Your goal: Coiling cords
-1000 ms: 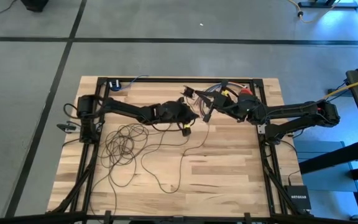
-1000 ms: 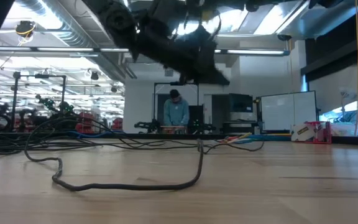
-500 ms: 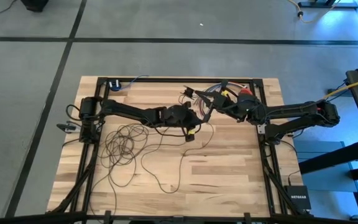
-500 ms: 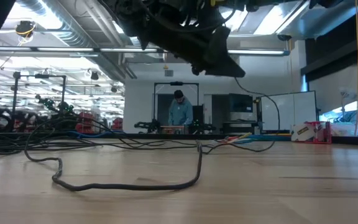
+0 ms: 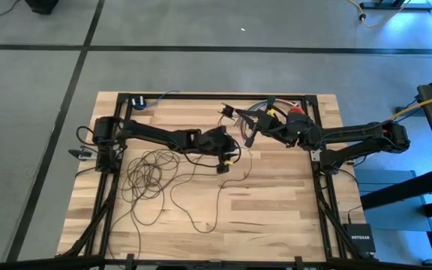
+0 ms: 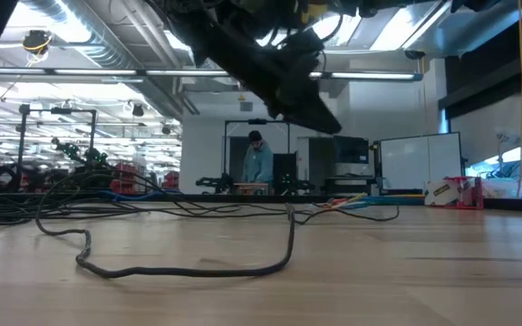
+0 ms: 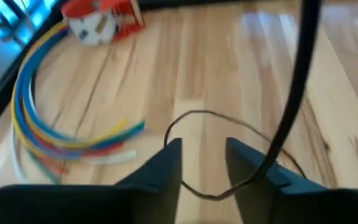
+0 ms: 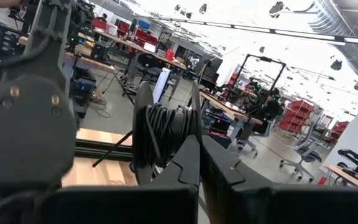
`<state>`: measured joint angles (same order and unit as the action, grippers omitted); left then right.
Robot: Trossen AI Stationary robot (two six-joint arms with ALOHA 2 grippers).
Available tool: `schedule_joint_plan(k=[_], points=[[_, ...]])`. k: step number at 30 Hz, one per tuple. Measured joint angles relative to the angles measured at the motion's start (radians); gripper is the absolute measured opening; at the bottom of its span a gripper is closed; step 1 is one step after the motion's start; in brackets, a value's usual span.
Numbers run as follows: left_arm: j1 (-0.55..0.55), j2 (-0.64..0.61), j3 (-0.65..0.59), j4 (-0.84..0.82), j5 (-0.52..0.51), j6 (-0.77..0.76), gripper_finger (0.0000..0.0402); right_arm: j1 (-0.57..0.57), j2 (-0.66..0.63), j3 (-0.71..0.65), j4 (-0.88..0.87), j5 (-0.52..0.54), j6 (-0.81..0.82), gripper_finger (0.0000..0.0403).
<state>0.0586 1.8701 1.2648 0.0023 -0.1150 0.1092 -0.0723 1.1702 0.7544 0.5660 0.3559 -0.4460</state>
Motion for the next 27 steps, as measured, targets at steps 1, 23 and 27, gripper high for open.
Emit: schedule_joint_plan(k=[1, 23, 27], points=[[0.0, -0.02, 0.0, -0.057, 0.0, -0.009, 0.0138, 0.0, 0.0, 0.0, -0.001, 0.003, 0.0, 0.0006], [-0.083, -0.217, -0.208, 0.267, -0.145, -0.057, 0.0145, 0.0, 0.0, 0.0, -0.014, 0.01, -0.004, 0.0006], [-0.062, -0.171, -0.23, 0.319, -0.204, -0.088, 0.0143, 0.0, 0.0, 0.0, -0.016, 0.01, -0.004, 0.0006]])
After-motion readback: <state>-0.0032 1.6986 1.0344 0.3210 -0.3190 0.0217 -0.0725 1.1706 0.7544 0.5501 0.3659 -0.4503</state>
